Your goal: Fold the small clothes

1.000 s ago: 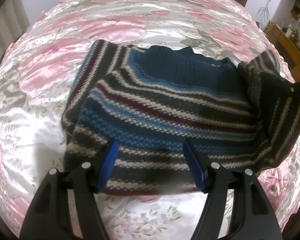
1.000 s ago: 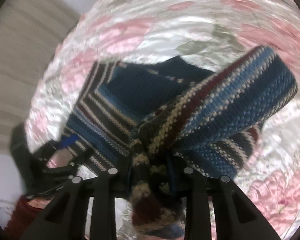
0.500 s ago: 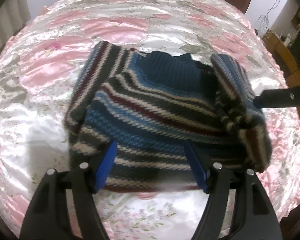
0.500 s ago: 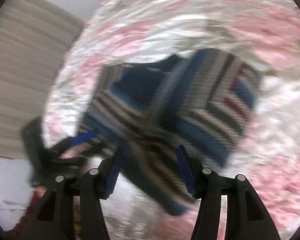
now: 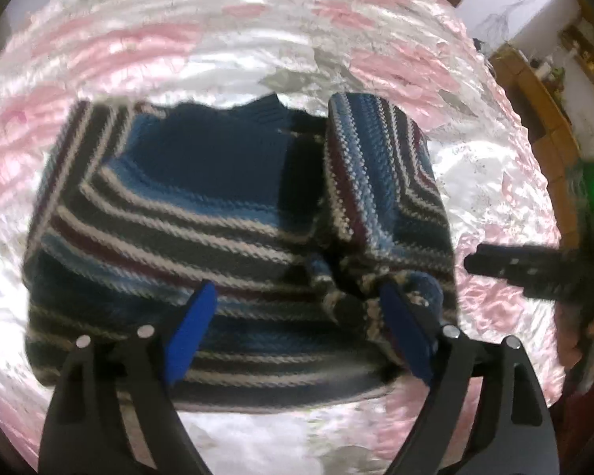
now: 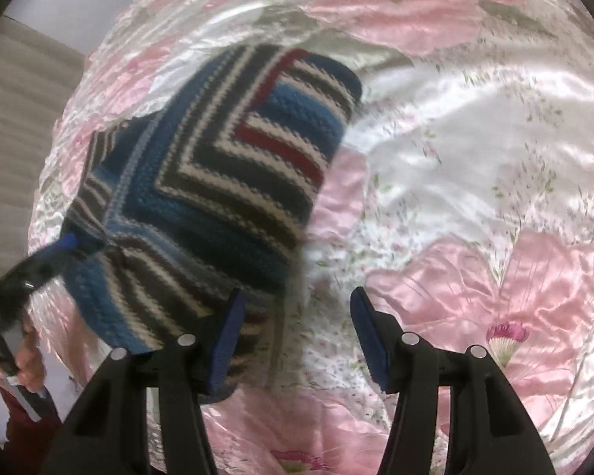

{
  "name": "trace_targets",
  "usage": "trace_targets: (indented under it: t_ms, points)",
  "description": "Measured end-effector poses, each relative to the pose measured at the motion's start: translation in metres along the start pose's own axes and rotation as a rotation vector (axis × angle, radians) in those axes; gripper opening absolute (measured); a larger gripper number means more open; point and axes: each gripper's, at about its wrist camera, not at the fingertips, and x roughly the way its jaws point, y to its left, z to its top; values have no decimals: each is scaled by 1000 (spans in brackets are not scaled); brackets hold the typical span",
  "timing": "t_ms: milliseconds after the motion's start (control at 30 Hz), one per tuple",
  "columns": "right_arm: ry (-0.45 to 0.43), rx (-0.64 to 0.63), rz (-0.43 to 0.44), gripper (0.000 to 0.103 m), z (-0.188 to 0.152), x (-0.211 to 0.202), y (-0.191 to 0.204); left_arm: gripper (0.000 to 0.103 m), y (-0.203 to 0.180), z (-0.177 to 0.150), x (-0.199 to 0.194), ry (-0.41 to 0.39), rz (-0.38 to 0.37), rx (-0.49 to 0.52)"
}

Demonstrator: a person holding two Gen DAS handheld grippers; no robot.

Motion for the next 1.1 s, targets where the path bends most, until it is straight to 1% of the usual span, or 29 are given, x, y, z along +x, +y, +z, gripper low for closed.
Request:
trace_targets:
  t_ms: [33, 100, 133, 167, 267, 300, 367, 500, 600, 633, 700, 733, 767, 867, 900, 933, 967, 1000, 1033, 1100]
  points:
    - [1, 2, -2, 56, 0, 2, -1, 84, -1, 1, -5, -9, -33, -17]
    - [0, 6, 21, 56, -2, 5, -3, 84, -3, 1, -13, -31, -39, -12]
    - [2, 4, 32, 56, -3, 6, -3, 86, -5, 1, -16, -38, -40, -5]
    - [5, -1, 33, 56, -5, 7, -3, 86, -5, 3, -16, -33, -44, -3]
    - [11, -1, 28, 56, -10, 10, -4, 86, -4, 9, -15, -31, -65, -54]
    - [11, 4, 31, 56, -11, 9, -6, 86, -4, 10, -14, -29, -62, -62]
    - [9, 18, 31, 56, -13, 8, -12, 87, -8, 14, -6, 7, -47, -55]
    - [5, 31, 5, 60, -18, 6, -27, 88, -19, 26, 25, 102, -57, -38]
    - [9, 52, 16, 60, -23, 7, -37, 88, -22, 35, 41, 126, -74, -53]
    - [9, 53, 23, 60, -24, 7, -38, 88, -23, 38, 46, 133, -90, -53]
    - [10, 50, 29, 60, -27, 9, -39, 88, -29, 44, 60, 175, -145, -49]
    - [11, 49, 32, 60, -28, 10, -39, 89, -31, 45, 66, 194, -159, -52]
    - [12, 50, 35, 60, -29, 10, -38, 89, -33, 46, 75, 215, -141, -45]
    - [14, 60, 43, 61, -28, 13, -38, 89, -35, 45, 85, 228, -117, -32]
    - [13, 66, 47, 61, -28, 13, -38, 84, -35, 44, 85, 226, -118, -29]
    - [12, 74, 51, 61, -28, 13, -38, 73, -36, 42, 83, 221, -117, -22]
    - [11, 81, 57, 61, -27, 13, -39, 67, -38, 40, 81, 217, -107, 0]
    - [11, 84, 61, 61, -27, 12, -39, 48, -39, 39, 79, 213, -95, 22]
    - [10, 86, 63, 61, -27, 11, -38, 31, -38, 37, 77, 209, -90, 31]
    - [6, 80, 60, 61, -27, 8, -35, 25, -35, 37, 71, 199, -125, 19]
